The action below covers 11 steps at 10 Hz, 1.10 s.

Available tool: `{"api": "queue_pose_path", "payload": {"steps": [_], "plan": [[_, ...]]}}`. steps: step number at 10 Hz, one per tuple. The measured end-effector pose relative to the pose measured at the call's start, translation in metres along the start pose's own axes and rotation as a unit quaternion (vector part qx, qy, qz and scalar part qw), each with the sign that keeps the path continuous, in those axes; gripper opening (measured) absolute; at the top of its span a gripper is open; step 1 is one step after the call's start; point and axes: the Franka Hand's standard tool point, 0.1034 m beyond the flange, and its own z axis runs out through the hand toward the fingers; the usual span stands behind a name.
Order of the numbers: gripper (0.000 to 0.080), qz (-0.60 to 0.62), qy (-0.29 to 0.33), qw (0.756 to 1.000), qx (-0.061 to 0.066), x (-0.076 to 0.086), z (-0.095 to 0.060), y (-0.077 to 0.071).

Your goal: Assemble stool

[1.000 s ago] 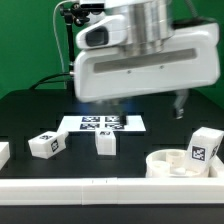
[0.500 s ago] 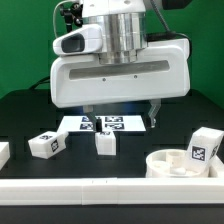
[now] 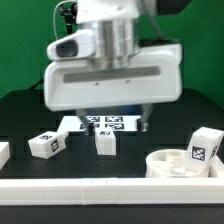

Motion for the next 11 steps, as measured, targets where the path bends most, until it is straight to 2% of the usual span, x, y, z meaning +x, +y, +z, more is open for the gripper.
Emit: {"api": "queue_pose_path", "payload": {"steps": [1,3,4,7,9,10,11], "plan": [[0.0649,0.019,-0.021,1.0,-0.004,-0.022,0.011,0.013],[0.0649,0.031,-0.04,0.999,-0.005,-0.036,0.016,0.031],[0.0649,0.033,-0.041,0.999,-0.006,-0.039,0.018,0.034],[0.0649,0.033,-0.062,0.998,-0.001,-0.043,0.019,0.031],[0.0649,0.034,-0.135,0.99,0.016,-0.048,0.02,0.025],[0.0649,0.035,-0.158,0.987,0.019,-0.048,0.024,0.026],[0.0649,0.036,-0.201,0.979,0.025,-0.056,0.027,0.024]]}}
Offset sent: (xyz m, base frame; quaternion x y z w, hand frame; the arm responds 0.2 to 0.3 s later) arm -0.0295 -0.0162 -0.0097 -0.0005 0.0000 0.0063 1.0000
